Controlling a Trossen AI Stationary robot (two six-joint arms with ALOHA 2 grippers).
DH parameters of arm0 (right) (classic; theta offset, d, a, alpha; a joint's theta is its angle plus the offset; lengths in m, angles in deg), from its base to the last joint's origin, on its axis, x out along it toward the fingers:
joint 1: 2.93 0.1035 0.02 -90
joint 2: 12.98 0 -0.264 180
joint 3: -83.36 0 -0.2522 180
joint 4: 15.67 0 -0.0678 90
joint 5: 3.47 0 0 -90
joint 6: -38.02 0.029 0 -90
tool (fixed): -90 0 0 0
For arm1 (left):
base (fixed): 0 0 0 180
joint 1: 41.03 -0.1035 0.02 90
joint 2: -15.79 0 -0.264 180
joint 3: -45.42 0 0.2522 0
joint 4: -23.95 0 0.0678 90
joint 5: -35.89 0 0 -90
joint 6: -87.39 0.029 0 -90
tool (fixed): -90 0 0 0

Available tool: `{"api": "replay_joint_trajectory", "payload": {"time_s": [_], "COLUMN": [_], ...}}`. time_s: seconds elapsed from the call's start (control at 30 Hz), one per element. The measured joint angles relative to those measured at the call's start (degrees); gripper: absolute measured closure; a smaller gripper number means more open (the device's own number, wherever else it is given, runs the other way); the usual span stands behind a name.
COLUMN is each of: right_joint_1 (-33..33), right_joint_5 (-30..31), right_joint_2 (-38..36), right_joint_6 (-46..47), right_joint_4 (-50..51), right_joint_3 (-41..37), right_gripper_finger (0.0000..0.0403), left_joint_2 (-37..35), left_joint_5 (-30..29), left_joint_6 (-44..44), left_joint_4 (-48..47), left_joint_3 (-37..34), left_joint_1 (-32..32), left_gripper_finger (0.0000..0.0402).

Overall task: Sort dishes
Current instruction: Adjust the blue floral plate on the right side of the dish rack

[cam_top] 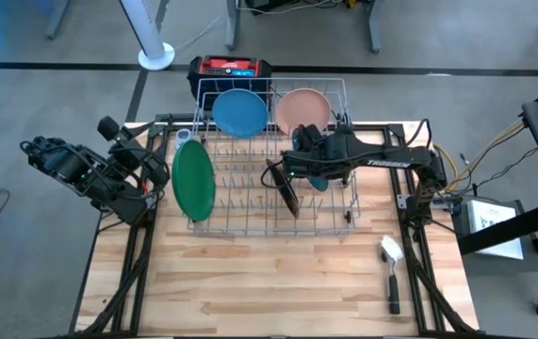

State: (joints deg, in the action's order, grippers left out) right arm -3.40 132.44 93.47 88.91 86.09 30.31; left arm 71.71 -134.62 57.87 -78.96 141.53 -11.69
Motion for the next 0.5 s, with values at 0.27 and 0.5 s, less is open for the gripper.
{"api": "replay_joint_trajectory", "payload": {"time_s": [0.27,0.5], "right_joint_1": [-0.11,-0.11], "right_joint_5": [-0.18,0.54], "right_joint_2": [0.44,1.41], "right_joint_6": [1.68,2.85], "right_joint_4": [0.01,-0.09], "right_joint_3": [0.0,-0.13], "right_gripper_finger": [0.0402,0.0402], "left_joint_2": [0.0,0.0], "left_joint_5": [0.0,0.0], "left_joint_6": [-0.62,-1.11], "left_joint_4": [0.0,0.0], "left_joint_3": [0.0,0.0], "left_joint_1": [0.01,0.0], "left_gripper_finger": [0.0191,0.0191]}}
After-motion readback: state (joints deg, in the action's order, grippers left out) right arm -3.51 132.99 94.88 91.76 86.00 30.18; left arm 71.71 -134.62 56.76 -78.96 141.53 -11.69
